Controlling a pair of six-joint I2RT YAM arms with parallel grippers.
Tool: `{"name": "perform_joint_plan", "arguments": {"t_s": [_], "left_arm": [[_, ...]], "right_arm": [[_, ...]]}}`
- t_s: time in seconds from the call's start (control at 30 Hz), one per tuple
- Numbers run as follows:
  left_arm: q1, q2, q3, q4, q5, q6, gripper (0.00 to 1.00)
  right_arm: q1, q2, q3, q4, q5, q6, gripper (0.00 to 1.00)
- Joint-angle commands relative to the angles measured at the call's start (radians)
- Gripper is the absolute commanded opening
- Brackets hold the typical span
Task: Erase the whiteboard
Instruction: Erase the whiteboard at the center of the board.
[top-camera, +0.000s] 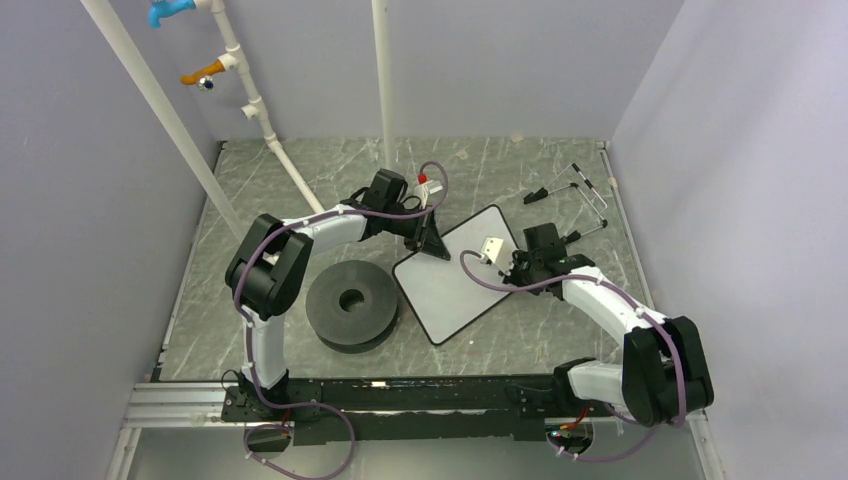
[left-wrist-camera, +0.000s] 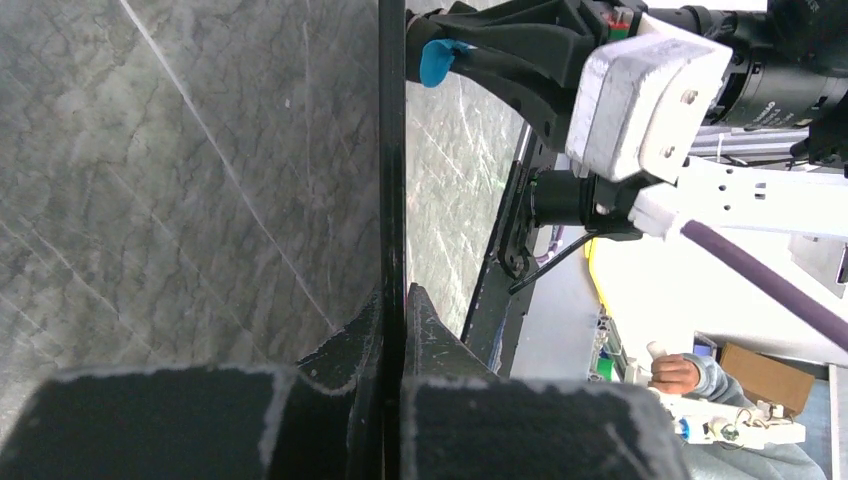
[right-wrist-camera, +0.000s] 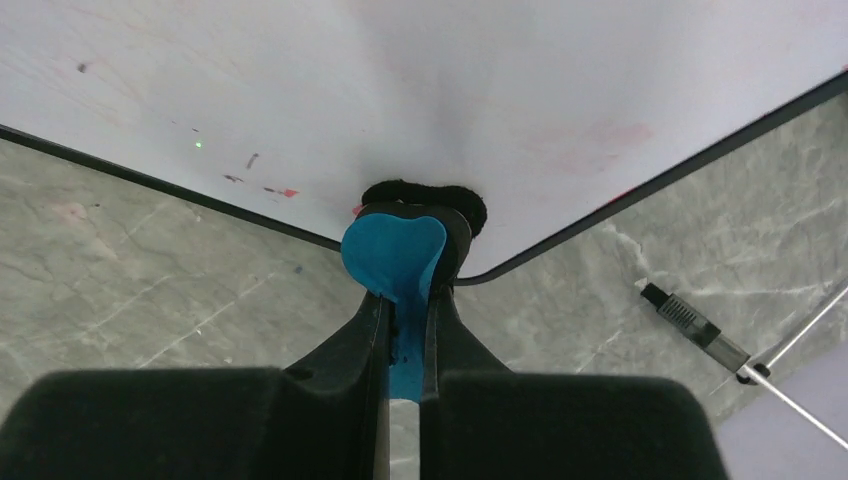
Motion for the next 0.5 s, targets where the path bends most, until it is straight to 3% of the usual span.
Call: {"name": "perform_joint_plan", "arguments": {"t_s": [0.0,0.1,0.23,0.47], "left_arm": [[-0.006,-0.071,0.018,0.058,0.102,-0.001,0.00],[-0.006,-0.071,0.022,0.052,0.102,0.002,0.00],[-0.006,-0.067,0.020,0.058,0.101,-0.001,0.00],[-0.006,-0.064,0.010,0.061,0.103,-0.008,0.00]], "right_arm": [[-0.019,0.009,0.015,-0.034,-0.013,-0.044,0.00],[0.017,0.004,0.009,-0.125,-0.132,-0.127,0.00],[0.099,-0.011,-0.002,-0.137,-0.171,-0.146,0.00],[0.053,-0.033,0.017,0.126,0.089,0.064,0.00]]}}
